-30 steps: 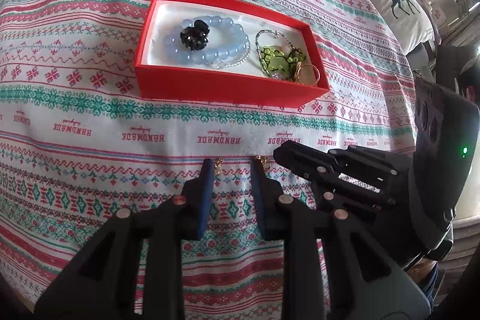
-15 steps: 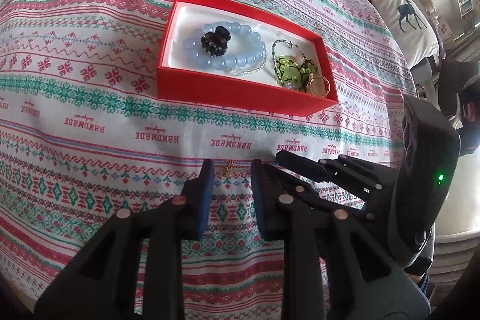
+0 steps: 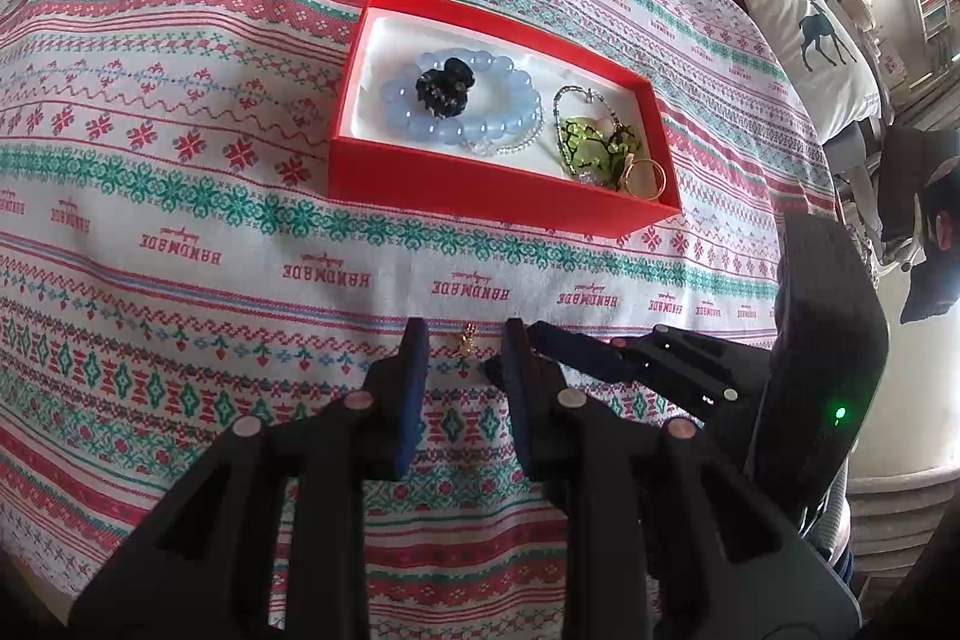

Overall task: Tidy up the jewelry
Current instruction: 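Grasp a small gold earring with the left tool while the right tool grasps a gold hoop earring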

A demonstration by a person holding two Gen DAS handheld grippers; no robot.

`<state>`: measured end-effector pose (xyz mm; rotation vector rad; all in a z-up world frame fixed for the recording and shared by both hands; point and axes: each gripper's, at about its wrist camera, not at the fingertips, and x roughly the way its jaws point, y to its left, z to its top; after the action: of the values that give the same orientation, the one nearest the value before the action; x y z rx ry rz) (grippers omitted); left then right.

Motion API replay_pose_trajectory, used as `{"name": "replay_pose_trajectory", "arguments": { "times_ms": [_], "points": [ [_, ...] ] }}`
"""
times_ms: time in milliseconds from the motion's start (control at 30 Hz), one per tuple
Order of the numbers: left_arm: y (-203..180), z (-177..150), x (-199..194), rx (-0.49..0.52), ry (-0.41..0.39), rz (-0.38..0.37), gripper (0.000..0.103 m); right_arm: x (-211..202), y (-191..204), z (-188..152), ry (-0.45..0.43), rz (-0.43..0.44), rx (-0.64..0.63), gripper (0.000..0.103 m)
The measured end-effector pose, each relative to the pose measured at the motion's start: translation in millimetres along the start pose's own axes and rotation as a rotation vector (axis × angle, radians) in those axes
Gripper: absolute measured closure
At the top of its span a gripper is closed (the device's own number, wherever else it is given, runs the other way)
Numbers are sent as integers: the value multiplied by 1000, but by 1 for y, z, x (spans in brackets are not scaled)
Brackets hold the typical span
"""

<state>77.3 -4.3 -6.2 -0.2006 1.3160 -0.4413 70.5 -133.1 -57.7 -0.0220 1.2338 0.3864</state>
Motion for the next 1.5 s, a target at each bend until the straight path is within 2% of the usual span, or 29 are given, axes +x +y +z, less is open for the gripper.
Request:
{"name": "replay_pose_trajectory", "arguments": {
  "times_ms": [200, 367, 600, 767, 1167, 1267, 1400, 1500],
  "points": [
    [0, 0, -2, 0, -2, -4, 77, -2, 4, -1, 0, -8, -9, 83],
    [-6, -5, -1, 16, 4, -12, 77, -18, -13, -2, -33, 5, 39, 83],
    [-41, -23, 16, 157, 61, -29, 74, -43, -63, -9, -89, -53, 194, 83],
    [-59, -32, 34, 200, 102, 5, 72, -50, -83, -10, -101, -67, 262, 83],
    [-81, -32, 57, 236, 91, 73, 72, -52, -86, -6, -112, -66, 279, 83],
    [-83, -31, 58, 239, 76, 76, 77, -53, -87, -7, -113, -70, 282, 83],
    [-87, -30, 63, 251, 71, 89, 91, -53, -86, -6, -114, -73, 280, 83],
    [-90, -29, 68, 258, 71, 101, 95, -52, -84, -6, -112, -78, 283, 83]
  ]
}}
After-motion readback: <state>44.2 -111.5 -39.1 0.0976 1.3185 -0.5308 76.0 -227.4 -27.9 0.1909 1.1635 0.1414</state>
